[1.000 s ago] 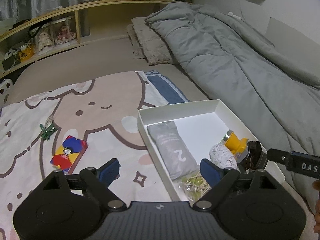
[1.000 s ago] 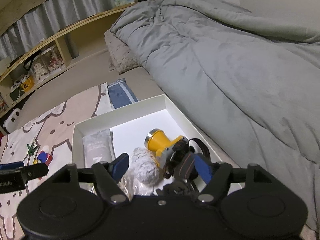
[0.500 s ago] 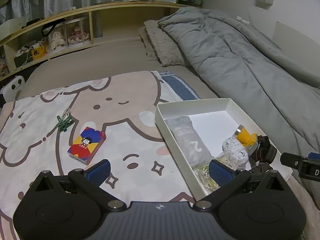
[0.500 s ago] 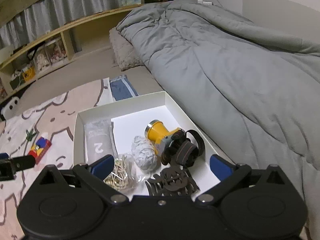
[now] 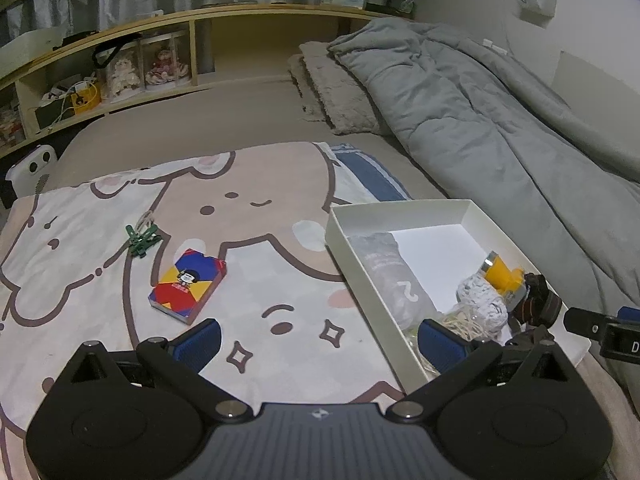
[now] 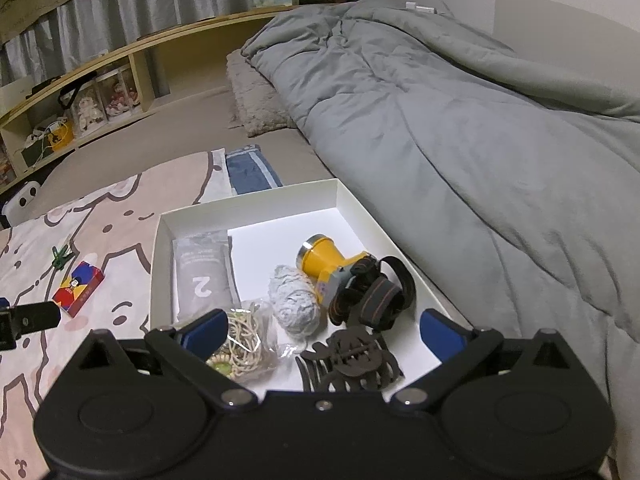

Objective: Organize objects
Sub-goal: 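Withdraw both tools from the tray toward the green clip and card box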

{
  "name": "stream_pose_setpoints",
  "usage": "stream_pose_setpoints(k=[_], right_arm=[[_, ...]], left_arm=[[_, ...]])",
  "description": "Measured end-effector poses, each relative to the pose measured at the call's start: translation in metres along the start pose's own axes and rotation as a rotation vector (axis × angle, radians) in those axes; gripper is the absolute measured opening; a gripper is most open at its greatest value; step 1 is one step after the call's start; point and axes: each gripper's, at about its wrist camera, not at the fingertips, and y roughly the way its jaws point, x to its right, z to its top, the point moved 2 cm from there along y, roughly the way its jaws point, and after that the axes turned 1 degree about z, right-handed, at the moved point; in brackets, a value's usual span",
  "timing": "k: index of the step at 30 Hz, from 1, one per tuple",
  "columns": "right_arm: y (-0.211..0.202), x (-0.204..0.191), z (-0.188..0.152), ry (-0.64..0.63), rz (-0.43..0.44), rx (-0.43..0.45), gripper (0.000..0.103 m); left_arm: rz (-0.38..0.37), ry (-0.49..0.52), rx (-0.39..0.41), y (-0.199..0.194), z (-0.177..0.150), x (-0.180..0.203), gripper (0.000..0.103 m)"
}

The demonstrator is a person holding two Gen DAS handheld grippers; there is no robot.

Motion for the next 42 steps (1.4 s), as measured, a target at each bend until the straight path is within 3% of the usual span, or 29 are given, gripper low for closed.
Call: stream_pose_setpoints(k=[10, 21, 28, 36, 42], right_arm=[[0.011, -0.035, 0.01, -0.041, 0.091, 0.033, 0.103], [0.034, -0.094, 0.029, -0.103, 0.221, 0.073, 0.103], [0.061, -0.144, 0.035, -0.178, 0.293, 0.066, 0.103], [0.102, -0.199, 0.033, -0.243, 0.362, 0.04, 0.103], [0.131, -0.237, 0.025, -0.305, 0.436, 0.03, 0.103]], left_arm=[[0.058, -0.049, 0.031, -0.002, 0.01, -0.04, 0.103], [0.135, -0.108, 0.096, -0.003, 0.027, -0.118, 0.103], [0.158, -0.096, 0.111, 0.018, 0.034, -0.167, 0.102], [0.127, -0.085, 0.111, 0.065, 0.037, -0.207, 0.085], [0.08, -0.066, 0.068, 0.11, 0.035, -0.223, 0.073]])
